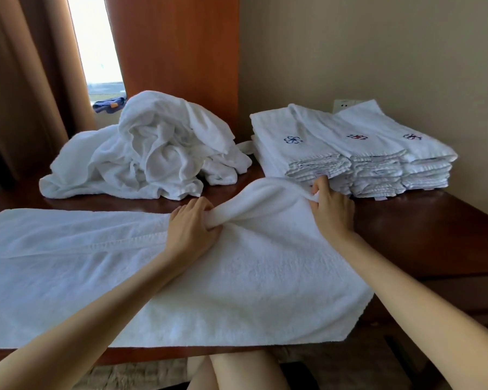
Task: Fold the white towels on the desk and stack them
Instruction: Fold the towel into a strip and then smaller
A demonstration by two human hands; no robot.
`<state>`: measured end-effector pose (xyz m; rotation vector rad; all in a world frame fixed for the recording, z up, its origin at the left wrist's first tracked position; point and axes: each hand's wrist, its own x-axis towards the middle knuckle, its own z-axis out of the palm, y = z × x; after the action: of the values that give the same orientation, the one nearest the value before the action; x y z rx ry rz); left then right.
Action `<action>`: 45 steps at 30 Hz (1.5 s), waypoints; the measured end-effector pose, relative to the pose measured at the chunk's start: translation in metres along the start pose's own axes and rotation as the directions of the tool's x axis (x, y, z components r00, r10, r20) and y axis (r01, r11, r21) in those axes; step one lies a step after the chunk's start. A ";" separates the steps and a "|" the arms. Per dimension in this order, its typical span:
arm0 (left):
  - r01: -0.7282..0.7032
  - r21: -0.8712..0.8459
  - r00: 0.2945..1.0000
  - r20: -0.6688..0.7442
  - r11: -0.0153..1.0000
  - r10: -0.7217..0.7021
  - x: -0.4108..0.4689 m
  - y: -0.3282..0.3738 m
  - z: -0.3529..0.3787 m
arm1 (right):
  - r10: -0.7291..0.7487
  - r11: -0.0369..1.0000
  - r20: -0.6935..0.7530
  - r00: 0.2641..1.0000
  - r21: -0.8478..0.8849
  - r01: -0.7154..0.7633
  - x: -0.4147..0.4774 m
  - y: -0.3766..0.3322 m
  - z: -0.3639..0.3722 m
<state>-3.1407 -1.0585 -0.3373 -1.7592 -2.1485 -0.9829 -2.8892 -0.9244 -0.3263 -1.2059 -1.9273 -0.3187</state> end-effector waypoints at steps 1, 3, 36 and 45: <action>0.004 0.005 1.000 -0.002 1.000 -0.004 0.004 -0.001 0.001 | -0.028 1.000 -0.024 0.999 -0.009 0.028 0.002 0.000 0.000; 0.027 0.016 1.000 0.015 1.000 -0.027 0.013 -0.002 0.002 | -0.042 0.999 -0.018 0.999 -0.017 0.041 0.008 0.000 0.004; -0.545 -0.153 0.759 0.327 0.824 0.563 -0.026 0.000 -0.019 | 0.252 0.702 0.575 0.778 0.445 -0.556 -0.011 0.047 -0.043; -0.640 -0.168 0.684 0.321 0.750 0.655 -0.026 0.008 -0.023 | 0.295 0.644 0.583 0.757 0.464 -0.608 -0.009 0.057 -0.038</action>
<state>-3.1317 -1.0925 -0.3314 -2.6141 -1.4126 -0.5343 -2.8205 -0.9230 -0.3202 -1.3055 -1.7561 0.9299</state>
